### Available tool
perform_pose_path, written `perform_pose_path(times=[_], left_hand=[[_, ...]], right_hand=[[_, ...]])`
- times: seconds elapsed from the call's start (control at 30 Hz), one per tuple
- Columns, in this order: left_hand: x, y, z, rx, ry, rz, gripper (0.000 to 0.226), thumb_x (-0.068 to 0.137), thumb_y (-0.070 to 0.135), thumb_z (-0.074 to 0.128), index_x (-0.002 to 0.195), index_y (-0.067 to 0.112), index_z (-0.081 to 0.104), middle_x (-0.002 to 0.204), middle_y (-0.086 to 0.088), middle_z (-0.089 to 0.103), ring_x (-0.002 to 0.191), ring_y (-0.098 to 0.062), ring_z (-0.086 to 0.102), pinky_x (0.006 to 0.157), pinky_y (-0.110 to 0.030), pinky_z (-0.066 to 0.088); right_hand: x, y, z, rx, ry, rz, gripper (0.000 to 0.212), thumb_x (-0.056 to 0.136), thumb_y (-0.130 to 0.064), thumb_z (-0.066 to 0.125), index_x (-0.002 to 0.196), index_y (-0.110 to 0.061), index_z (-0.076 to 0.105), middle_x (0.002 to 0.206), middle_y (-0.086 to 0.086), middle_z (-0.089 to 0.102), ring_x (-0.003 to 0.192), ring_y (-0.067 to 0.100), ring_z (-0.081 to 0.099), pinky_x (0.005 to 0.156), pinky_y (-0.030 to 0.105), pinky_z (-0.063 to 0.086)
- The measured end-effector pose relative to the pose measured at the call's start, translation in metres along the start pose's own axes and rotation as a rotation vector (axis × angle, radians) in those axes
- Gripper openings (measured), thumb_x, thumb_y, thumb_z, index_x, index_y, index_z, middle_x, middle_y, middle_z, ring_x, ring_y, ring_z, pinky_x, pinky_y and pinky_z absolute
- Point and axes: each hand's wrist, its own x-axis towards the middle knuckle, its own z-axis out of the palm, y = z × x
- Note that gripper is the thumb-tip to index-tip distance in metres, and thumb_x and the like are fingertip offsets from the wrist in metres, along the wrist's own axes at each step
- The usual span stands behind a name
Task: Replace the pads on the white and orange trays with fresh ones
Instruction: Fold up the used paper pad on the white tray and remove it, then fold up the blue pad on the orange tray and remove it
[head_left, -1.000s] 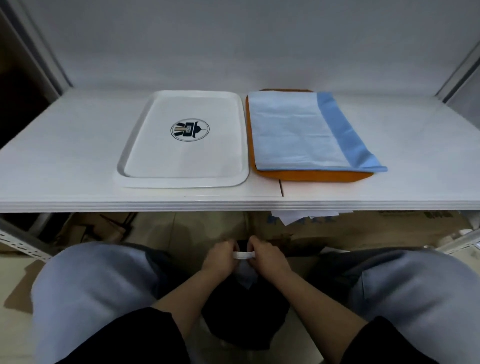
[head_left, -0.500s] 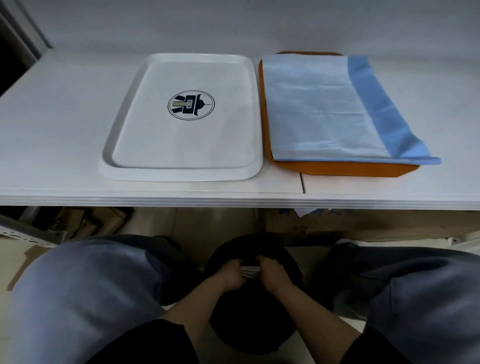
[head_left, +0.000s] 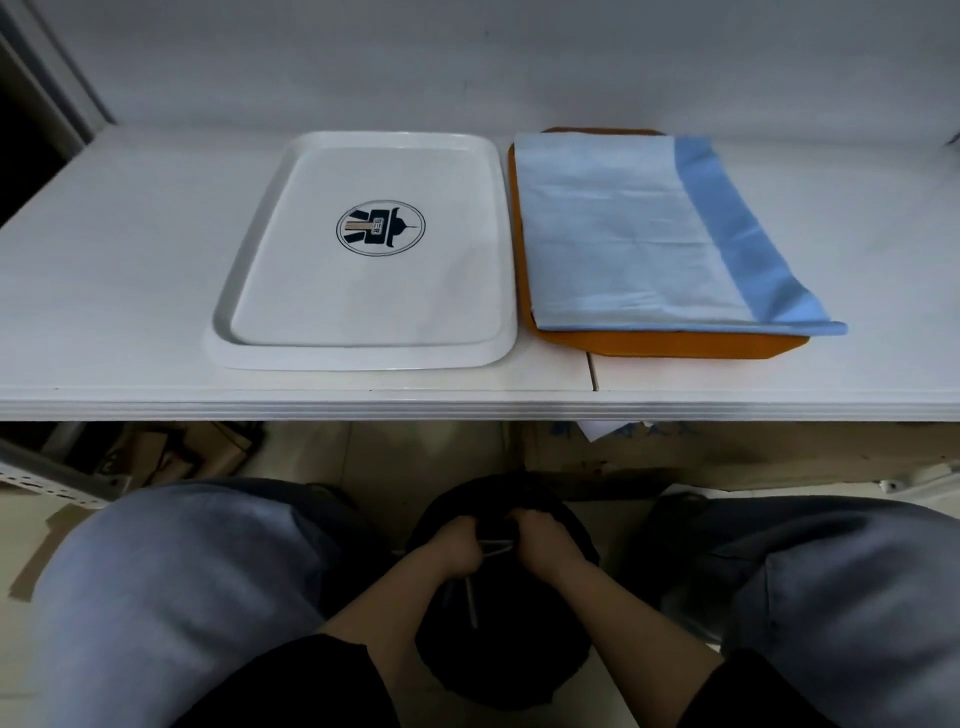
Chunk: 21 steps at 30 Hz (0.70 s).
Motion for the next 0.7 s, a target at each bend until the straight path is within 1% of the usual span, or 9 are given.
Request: perform_pose_path(times=[0.1, 0.2, 0.27, 0.37, 0.47, 0.53, 0.57, 0.63, 0.7], left_hand=[[-0.012, 0.013, -0.009, -0.011, 0.035, 0.072, 0.029, 0.092, 0.013, 0.051, 0.117, 0.003, 0.061, 0.120, -0.012, 0.061, 0.102, -0.020, 0.057, 0.081, -0.022, 0.043], [-0.022, 0.026, -0.020, 0.015, 0.068, 0.097, 0.020, 0.089, 0.011, 0.051, 0.100, 0.005, 0.067, 0.114, -0.017, 0.065, 0.094, -0.021, 0.057, 0.076, -0.020, 0.039], [-0.031, 0.034, -0.029, 0.049, 0.061, 0.107, 0.017, 0.090, 0.007, 0.047, 0.083, 0.011, 0.062, 0.113, -0.021, 0.065, 0.086, -0.016, 0.052, 0.072, -0.020, 0.037], [-0.047, 0.045, -0.046, 0.119, 0.070, 0.117, 0.016, 0.091, 0.009, 0.046, 0.092, 0.012, 0.062, 0.115, -0.019, 0.064, 0.091, -0.020, 0.057, 0.072, -0.024, 0.039], [-0.065, 0.060, -0.061, 0.142, 0.108, 0.133, 0.026, 0.092, 0.014, 0.047, 0.107, 0.002, 0.064, 0.112, -0.019, 0.064, 0.096, -0.025, 0.061, 0.071, -0.025, 0.041], [-0.078, 0.071, -0.066, 0.125, 0.137, 0.158, 0.025, 0.092, 0.011, 0.046, 0.104, -0.002, 0.063, 0.099, -0.019, 0.064, 0.084, -0.022, 0.058, 0.065, -0.024, 0.042], [-0.083, 0.076, -0.068, 0.096, 0.138, 0.164, 0.020, 0.093, 0.010, 0.045, 0.093, -0.001, 0.063, 0.087, -0.015, 0.063, 0.074, -0.020, 0.058, 0.059, -0.022, 0.044], [-0.095, 0.087, -0.074, 0.063, 0.153, 0.171, 0.025, 0.093, 0.007, 0.044, 0.071, 0.011, 0.054, 0.067, -0.003, 0.056, 0.055, -0.010, 0.054, 0.043, -0.013, 0.041], [-0.105, 0.097, -0.080, 0.084, 0.192, 0.199, 0.030, 0.089, 0.005, 0.046, 0.061, 0.017, 0.052, 0.050, 0.007, 0.054, 0.039, 0.001, 0.050, 0.039, -0.010, 0.037]], right_hand=[[-0.009, -0.008, -0.012, -0.007, 0.023, -0.022, 0.036, 0.099, -0.014, 0.041, 0.134, -0.015, 0.052, 0.132, 0.010, 0.056, 0.112, 0.025, 0.056, 0.095, 0.031, 0.046], [-0.019, -0.018, -0.026, -0.043, 0.036, -0.042, 0.030, 0.097, -0.020, 0.046, 0.124, -0.014, 0.058, 0.124, 0.010, 0.060, 0.106, 0.026, 0.059, 0.086, 0.032, 0.049], [-0.027, -0.026, -0.038, -0.064, 0.055, -0.071, 0.028, 0.096, -0.020, 0.045, 0.118, -0.013, 0.060, 0.121, 0.010, 0.061, 0.105, 0.027, 0.059, 0.085, 0.033, 0.050], [-0.041, -0.035, -0.058, -0.083, 0.095, -0.100, 0.028, 0.095, -0.022, 0.044, 0.114, -0.013, 0.063, 0.118, 0.009, 0.063, 0.103, 0.027, 0.060, 0.085, 0.035, 0.050], [-0.054, -0.040, -0.076, -0.085, 0.136, -0.114, 0.027, 0.095, -0.025, 0.045, 0.112, -0.013, 0.063, 0.116, 0.009, 0.063, 0.102, 0.027, 0.060, 0.082, 0.035, 0.050], [-0.064, -0.045, -0.088, -0.090, 0.151, -0.129, 0.026, 0.095, -0.026, 0.047, 0.112, -0.014, 0.062, 0.116, 0.008, 0.063, 0.102, 0.026, 0.060, 0.083, 0.035, 0.050], [-0.069, -0.047, -0.093, -0.097, 0.159, -0.135, 0.025, 0.094, -0.026, 0.048, 0.111, -0.015, 0.062, 0.116, 0.007, 0.063, 0.102, 0.025, 0.060, 0.082, 0.035, 0.049], [-0.078, -0.051, -0.105, -0.118, 0.181, -0.151, 0.019, 0.094, -0.025, 0.047, 0.106, -0.018, 0.061, 0.114, 0.006, 0.063, 0.100, 0.025, 0.060, 0.078, 0.033, 0.048], [-0.087, -0.055, -0.113, -0.137, 0.210, -0.165, 0.013, 0.093, -0.026, 0.046, 0.094, -0.021, 0.058, 0.109, 0.005, 0.065, 0.095, 0.024, 0.059, 0.073, 0.032, 0.044]])
